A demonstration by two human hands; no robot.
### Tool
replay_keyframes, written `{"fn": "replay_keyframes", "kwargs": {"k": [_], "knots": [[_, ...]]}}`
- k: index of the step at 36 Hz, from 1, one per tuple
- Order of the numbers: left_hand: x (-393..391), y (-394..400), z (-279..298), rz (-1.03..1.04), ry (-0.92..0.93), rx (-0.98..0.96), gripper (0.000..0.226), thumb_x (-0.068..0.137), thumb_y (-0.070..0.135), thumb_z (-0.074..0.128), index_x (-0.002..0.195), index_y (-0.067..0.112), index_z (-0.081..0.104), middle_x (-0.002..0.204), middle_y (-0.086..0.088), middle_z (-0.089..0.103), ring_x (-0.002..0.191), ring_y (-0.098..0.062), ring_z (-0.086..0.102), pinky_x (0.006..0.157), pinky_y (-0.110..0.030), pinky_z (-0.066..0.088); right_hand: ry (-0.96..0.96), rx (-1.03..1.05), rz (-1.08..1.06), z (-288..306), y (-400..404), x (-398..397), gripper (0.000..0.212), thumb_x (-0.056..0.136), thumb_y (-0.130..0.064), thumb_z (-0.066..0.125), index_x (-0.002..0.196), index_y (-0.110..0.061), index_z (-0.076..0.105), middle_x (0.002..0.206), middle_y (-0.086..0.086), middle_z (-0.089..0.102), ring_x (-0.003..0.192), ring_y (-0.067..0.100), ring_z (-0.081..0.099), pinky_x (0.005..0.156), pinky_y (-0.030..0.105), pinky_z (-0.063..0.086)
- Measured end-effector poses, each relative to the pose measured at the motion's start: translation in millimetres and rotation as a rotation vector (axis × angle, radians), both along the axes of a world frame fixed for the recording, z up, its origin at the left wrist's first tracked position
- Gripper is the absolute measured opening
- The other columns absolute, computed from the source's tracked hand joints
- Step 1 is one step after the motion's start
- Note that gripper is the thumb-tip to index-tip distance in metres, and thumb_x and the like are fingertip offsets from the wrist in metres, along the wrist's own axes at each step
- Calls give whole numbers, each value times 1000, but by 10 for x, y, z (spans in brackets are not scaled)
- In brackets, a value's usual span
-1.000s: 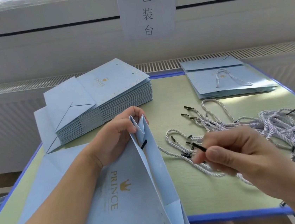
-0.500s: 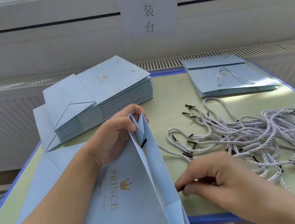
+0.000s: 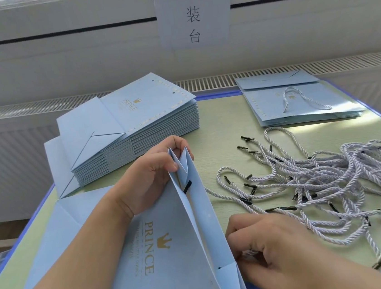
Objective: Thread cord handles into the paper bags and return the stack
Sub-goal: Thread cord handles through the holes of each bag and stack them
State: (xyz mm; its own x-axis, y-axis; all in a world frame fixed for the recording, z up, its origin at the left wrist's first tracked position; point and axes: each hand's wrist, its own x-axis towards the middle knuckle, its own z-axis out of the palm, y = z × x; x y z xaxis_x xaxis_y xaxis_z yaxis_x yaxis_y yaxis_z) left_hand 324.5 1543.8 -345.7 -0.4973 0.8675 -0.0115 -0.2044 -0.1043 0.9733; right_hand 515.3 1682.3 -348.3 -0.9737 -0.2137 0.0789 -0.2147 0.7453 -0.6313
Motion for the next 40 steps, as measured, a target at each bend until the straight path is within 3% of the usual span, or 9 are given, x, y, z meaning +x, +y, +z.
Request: {"fn": "replay_keyframes", "kwargs": {"k": [4, 8, 11, 21, 25, 31, 34, 36, 40], "knots": [[3, -2, 6, -4, 6, -1, 41, 46, 15, 56, 87, 11, 51, 77, -6, 52, 61, -16, 53, 56, -24, 48, -3, -63, -24, -47, -38, -28, 26, 67, -36, 46, 90, -36, 59, 80, -18, 53, 68, -6, 49, 58, 16, 32], [3, -4, 10, -3, 10, -3, 41, 46, 16, 55, 87, 11, 51, 77, -5, 53, 61, -16, 52, 56, -26, 48, -65, -195, -77, -15, -30, -33, 4, 65, -32, 58, 67, -34, 61, 77, -19, 57, 63, 2, 52, 57, 15, 32], [8, -9, 19, -2, 10, 0, 41, 47, 13, 54, 87, 11, 51, 76, -4, 53, 61, -16, 52, 56, -25, 47, -96, -290, -85, 23, -33, -34, 20, 65, -26, 63, 50, -39, 57, 71, -18, 57, 57, 3, 50, 56, 14, 33], [19, -4, 42, 28, 38, -3, 36, 52, 6, 47, 87, 9, 49, 75, -5, 51, 59, -15, 49, 54, -24, 46, -145, -410, -57, 29, -84, -61, 20, 67, -18, 67, 55, -32, 60, 70, -10, 56, 62, 21, 52, 57, 22, 38], [38, 17, 58, 35, 34, -18, 33, 57, 3, 38, 88, 8, 46, 74, -4, 52, 58, -13, 49, 53, -22, 46, -173, -470, -70, 55, -141, -66, 15, 67, -19, 66, 55, -27, 63, 66, -12, 54, 56, 5, 45, 56, 17, 34], [49, 27, 77, 57, 64, -13, 32, 57, 0, 38, 88, 8, 45, 72, -3, 52, 57, -11, 48, 53, -22, 45, -388, -779, -13, 97, -210, -72, 13, 74, -8, 66, 71, -21, 67, 66, 5, 60, 56, 16, 52, 52, 22, 41], [52, 28, 70, 64, 65, -18, 32, 57, 0, 39, 87, 10, 45, 73, -3, 51, 58, -12, 46, 53, -23, 43, -474, -959, -71, 87, -213, -34, 25, 69, 0, 64, 88, -13, 54, 70, 8, 61, 52, 15, 57, 51, 21, 45], [44, 35, 64, 63, 73, -27, 32, 57, 0, 39, 87, 9, 45, 73, -3, 51, 58, -12, 45, 53, -23, 42, -477, -1040, -106, 71, -212, -5, 33, 68, 4, 62, 93, -9, 45, 67, 5, 62, 48, 13, 57, 50, 20, 46], [29, 46, 53, 57, 78, -28, 36, 52, 3, 49, 87, 9, 47, 73, -3, 52, 57, -13, 46, 52, -23, 42, -399, -1126, -89, 100, -249, 75, 18, 75, -3, 55, 89, -11, 47, 70, 8, 59, 52, 12, 56, 53, 19, 45]]}}
